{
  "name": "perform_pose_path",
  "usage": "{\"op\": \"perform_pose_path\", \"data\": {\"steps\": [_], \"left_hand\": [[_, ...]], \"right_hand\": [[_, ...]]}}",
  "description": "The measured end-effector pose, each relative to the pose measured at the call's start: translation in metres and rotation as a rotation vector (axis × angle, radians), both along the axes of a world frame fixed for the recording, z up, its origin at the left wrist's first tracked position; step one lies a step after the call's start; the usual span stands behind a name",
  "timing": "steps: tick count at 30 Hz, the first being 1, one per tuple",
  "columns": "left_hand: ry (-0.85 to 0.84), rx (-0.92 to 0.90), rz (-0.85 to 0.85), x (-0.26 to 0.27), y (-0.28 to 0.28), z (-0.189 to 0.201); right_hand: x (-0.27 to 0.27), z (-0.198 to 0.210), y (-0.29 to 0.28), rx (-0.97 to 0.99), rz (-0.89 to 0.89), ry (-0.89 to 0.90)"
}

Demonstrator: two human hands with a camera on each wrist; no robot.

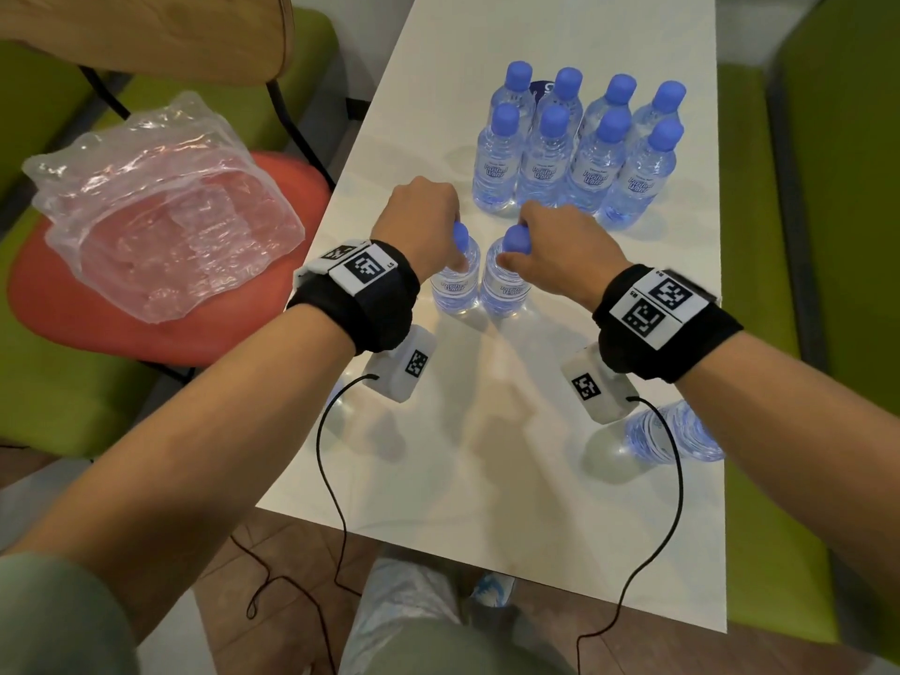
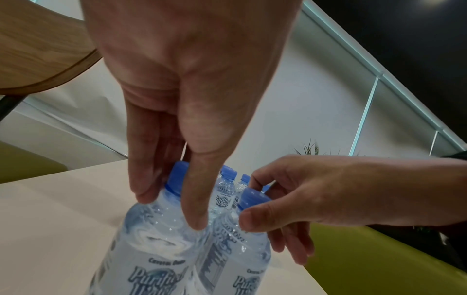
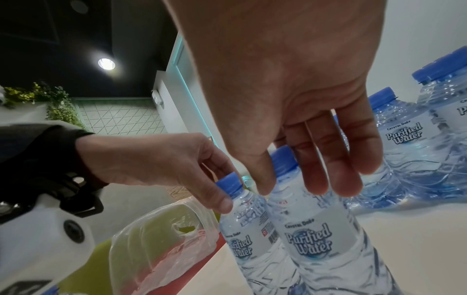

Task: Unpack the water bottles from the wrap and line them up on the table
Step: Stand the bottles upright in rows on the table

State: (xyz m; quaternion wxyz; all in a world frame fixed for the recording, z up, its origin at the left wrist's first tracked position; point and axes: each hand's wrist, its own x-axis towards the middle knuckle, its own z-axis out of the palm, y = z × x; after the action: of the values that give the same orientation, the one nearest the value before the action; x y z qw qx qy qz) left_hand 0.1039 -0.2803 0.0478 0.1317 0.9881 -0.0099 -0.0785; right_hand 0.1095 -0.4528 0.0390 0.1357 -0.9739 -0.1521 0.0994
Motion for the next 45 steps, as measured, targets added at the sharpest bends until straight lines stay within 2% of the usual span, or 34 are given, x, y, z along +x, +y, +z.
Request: {"op": "perform_pose_path", "data": {"steps": [6, 13, 20, 26, 34, 45], "left_hand": [[0.07, 0.013, -0.066, 0.015, 0.008, 0.005], [0.164, 0.001, -0.012, 0.057, 0.032, 0.019], [0.112, 0.082, 0.061, 0.112, 0.063, 0.02], [0.056, 0.122, 0.096, 0.163, 0.079, 0.023], [-0.019, 0.024, 0.114, 0.211, 0.09, 0.018], [-0.061, -0.038, 0.073, 0.235, 0.079, 0.004]], "right_hand": [[0.022, 0.007, 0.009, 0.0, 0.009, 0.08], [0.064, 0.021, 0.036, 0.084, 0.009, 0.159], [0.111, 0.016, 0.068, 0.268, -0.046, 0.224], [0.16, 0.018, 0.096, 0.322, -0.091, 0.23], [0.213, 0.017, 0.106, 0.334, -0.188, 0.223], [0.236, 0.017, 0.1, 0.271, -0.204, 0.157]]}}
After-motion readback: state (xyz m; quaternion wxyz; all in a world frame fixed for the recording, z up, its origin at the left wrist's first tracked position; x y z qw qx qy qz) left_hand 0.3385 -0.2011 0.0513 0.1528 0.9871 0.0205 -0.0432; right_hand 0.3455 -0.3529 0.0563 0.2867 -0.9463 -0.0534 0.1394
